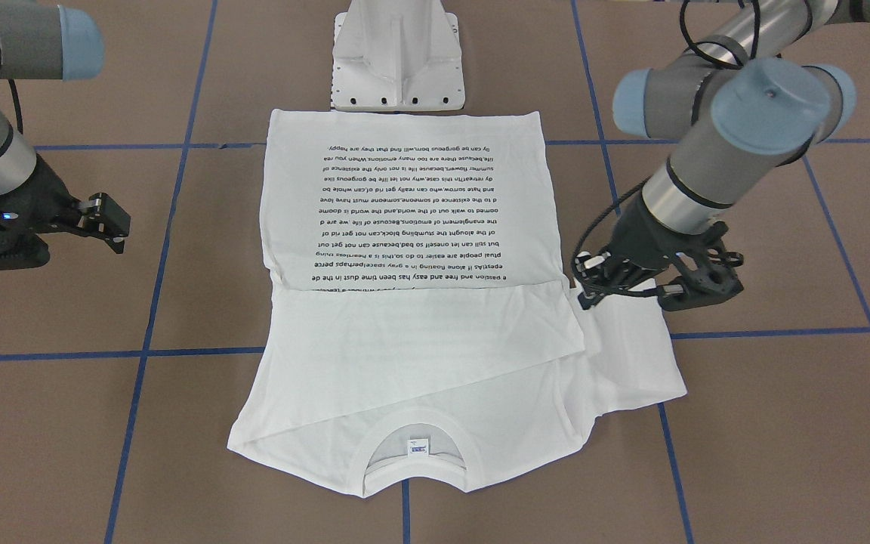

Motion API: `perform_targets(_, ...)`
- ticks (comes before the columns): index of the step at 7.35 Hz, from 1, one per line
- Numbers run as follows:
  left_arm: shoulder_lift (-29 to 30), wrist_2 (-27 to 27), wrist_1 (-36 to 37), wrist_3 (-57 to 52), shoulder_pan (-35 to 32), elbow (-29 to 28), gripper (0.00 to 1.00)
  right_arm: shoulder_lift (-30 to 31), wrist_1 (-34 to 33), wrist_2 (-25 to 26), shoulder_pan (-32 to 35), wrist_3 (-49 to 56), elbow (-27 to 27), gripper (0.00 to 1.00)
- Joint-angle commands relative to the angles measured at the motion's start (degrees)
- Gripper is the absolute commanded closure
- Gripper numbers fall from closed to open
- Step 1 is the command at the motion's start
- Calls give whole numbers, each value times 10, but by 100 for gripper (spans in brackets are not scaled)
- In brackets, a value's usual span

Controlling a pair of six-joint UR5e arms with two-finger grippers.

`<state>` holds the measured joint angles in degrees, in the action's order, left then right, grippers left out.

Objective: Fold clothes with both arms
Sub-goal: 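Fold the grasped sleeve with the left gripper across the shirt front over the first sleeve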

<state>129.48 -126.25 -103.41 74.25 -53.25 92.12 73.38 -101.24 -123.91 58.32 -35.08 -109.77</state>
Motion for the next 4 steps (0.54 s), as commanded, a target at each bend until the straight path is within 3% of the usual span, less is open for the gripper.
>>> perform_targets(1,122,-42,7,100,11,-28,100,20,0,-9,17,17,0,0)
perform_targets(2,151,-44,5,138,34,-32,100,22,0,-10,20,17,0,0)
perform_targets(4,154,-37,1,154,68,-34,100,22,0,-10,22,16,1,0)
